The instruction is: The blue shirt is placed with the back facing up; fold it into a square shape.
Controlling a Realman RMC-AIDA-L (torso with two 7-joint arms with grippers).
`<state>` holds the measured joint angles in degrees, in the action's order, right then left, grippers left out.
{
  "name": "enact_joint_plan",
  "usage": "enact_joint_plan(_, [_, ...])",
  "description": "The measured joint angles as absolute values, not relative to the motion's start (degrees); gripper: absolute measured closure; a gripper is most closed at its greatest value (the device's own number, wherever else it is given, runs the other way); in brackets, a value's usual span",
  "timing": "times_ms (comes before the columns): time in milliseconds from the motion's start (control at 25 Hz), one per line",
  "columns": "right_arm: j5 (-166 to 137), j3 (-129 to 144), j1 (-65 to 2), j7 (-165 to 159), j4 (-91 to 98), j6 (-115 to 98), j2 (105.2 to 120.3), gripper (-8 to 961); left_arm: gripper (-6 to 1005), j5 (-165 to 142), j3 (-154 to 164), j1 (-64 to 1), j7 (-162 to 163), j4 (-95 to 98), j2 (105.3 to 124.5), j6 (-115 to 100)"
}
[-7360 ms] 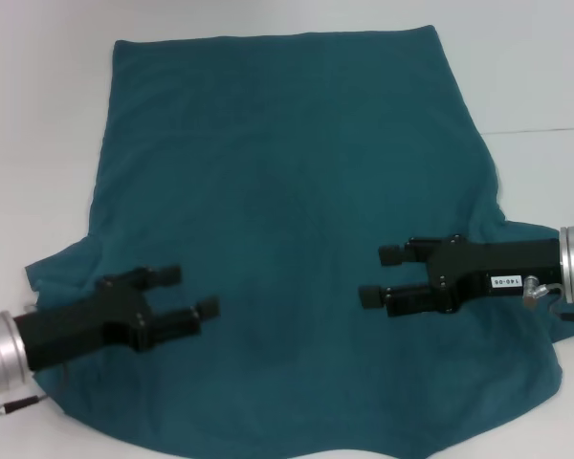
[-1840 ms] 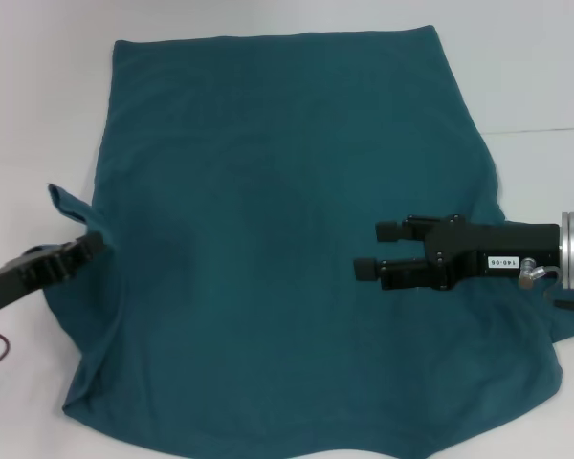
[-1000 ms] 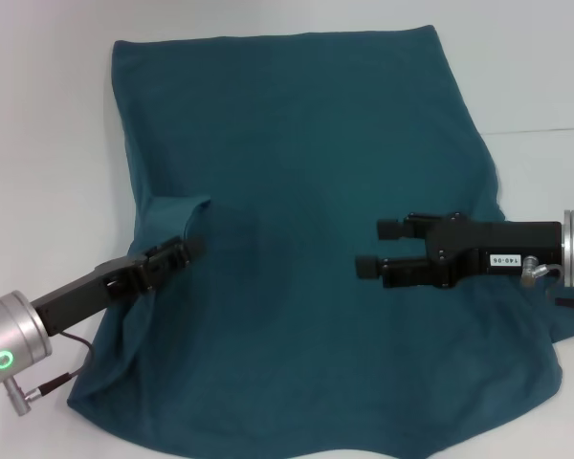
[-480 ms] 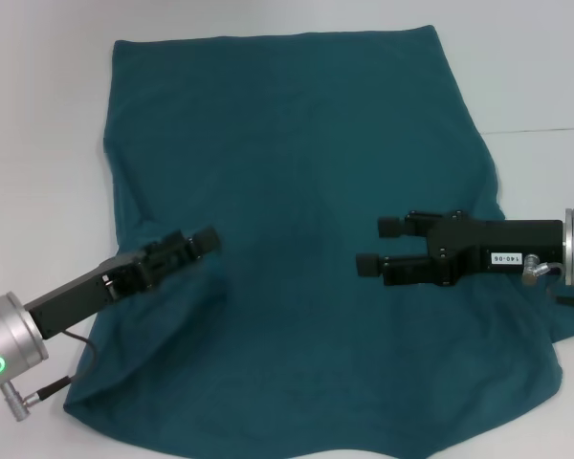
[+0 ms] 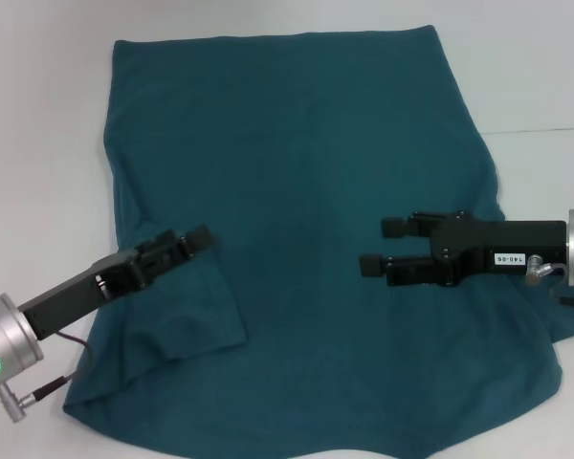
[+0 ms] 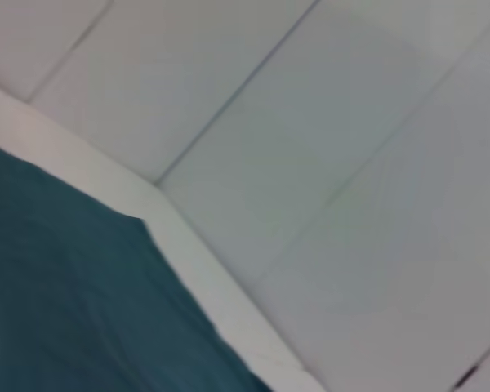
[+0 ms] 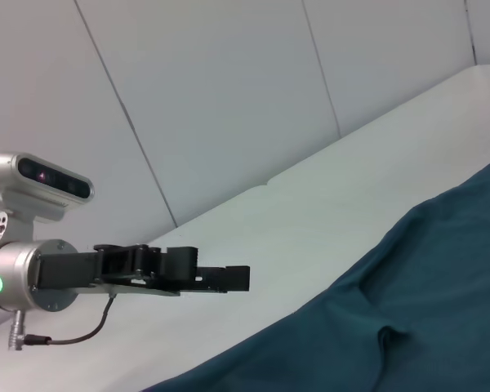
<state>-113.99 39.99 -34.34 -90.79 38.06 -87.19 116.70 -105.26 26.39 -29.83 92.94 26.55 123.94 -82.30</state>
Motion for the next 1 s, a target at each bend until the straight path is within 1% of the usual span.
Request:
enact_joint_plan(240, [-114.01,37.55,-34.14,-91.64,38.00,-86.87,116.44,29,36,-105.01,26.51,-29.68,87.65,26.53,124.07,-80.79])
enact_joint_plan(520, [-114.11,34.99,-32.75,-97.83,38.45,-84.62,115.24,29,42,-105.12,27.38,-29.89,78.25,26.27,124.24,-81.71])
enact_joint_plan(880, [-114.26,32.66,-30.64,-105.53,38.59,-81.43,114.35,29,51,-106.74,42.94,-30.05,63.54,27.65,124.37,-81.76])
enact_joint_plan(1000, [-114.14,31.84,-29.46,-109.00,38.57,-79.16,114.27,29,52,-106.76,45.16,-29.99,61.46,28.05,124.42,-81.91])
